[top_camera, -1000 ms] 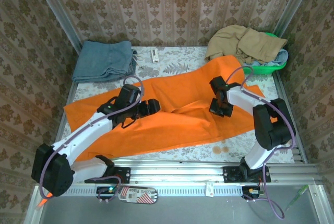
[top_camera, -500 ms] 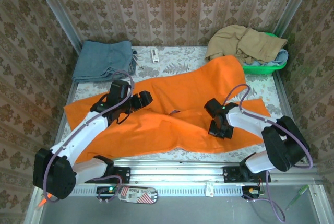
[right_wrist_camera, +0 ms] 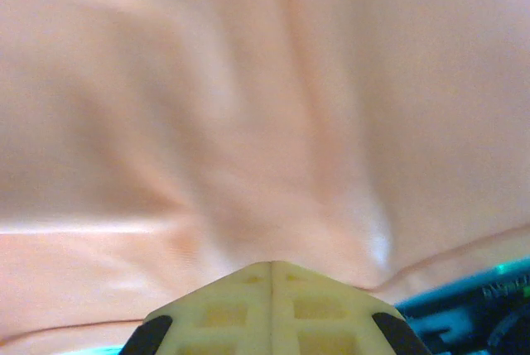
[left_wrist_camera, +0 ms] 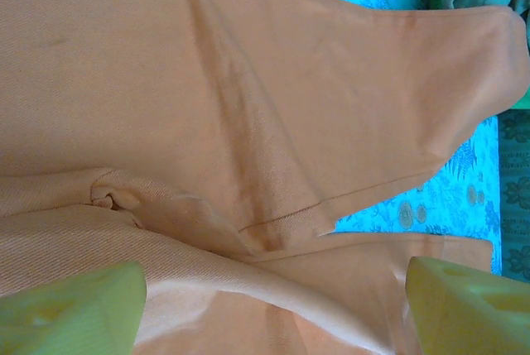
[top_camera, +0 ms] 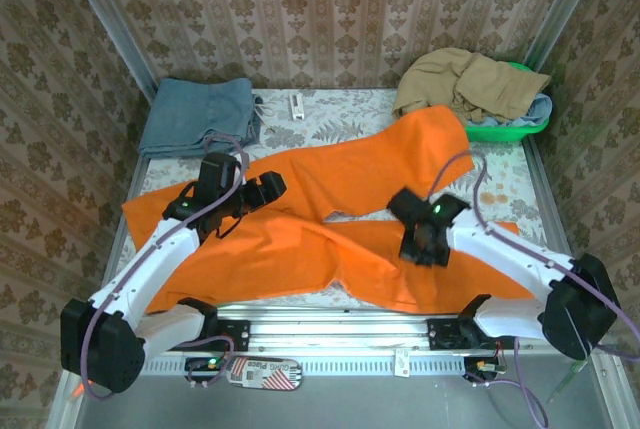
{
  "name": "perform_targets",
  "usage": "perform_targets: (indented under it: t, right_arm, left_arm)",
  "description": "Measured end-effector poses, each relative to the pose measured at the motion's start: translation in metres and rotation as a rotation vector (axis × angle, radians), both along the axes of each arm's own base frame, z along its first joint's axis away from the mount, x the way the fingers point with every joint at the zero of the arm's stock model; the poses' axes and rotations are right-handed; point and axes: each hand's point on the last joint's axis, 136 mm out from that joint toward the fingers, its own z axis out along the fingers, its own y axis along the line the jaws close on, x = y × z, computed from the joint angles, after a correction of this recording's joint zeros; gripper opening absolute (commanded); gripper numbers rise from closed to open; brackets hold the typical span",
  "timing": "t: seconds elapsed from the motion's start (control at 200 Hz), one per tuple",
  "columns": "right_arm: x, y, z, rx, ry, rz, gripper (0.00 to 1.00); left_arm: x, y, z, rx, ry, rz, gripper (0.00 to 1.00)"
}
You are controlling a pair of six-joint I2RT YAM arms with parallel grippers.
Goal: Fold and stack the trousers
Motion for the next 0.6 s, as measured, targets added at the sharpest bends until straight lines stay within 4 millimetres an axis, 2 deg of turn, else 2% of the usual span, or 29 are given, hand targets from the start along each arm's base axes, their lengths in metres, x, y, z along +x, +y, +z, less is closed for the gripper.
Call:
perform_targets:
  t: [0.065, 0.1, 0.16, 0.26, 0.36, 0.41, 0.465, 0.6]
  right_arm:
    - [0.048, -0.002, 0.033, 0.016, -0.12, -0.014, 0.0]
    - [0.07, -0.007, 0.041, 0.006, -0.153, -0.019, 0.0]
    - [0.105, -0.015, 0.042, -0.024, -0.166, -0.018, 0.0]
    - [0.165, -0.021, 0.018, -0.105, -0.109, 0.034, 0.0]
    - [0.222, -0.01, -0.015, -0.16, -0.062, 0.113, 0.0]
    - [0.236, -0.004, -0.033, -0.168, -0.035, 0.138, 0.0]
    - [0.241, -0.003, -0.048, -0.177, -0.004, 0.154, 0.0]
    - [0.227, -0.004, -0.068, -0.189, 0.077, 0.171, 0.0]
  left_arm:
    - [0.0, -0.001, 0.0, -0.001, 0.002, -0.003, 0.81]
    - [0.0, -0.001, -0.001, -0.002, 0.006, -0.005, 0.81]
    - [0.0, -0.002, -0.003, -0.002, 0.011, -0.007, 0.82]
    - [0.0, -0.002, -0.003, -0.001, 0.013, -0.008, 0.82]
    - [0.001, 0.0, -0.004, 0.0, 0.015, -0.003, 0.82]
    - [0.001, 0.0, -0.005, 0.002, 0.019, -0.002, 0.82]
    - [0.002, 0.0, -0.007, 0.002, 0.026, -0.001, 0.82]
    - [0.002, 0.0, -0.008, -0.002, 0.032, -0.006, 0.82]
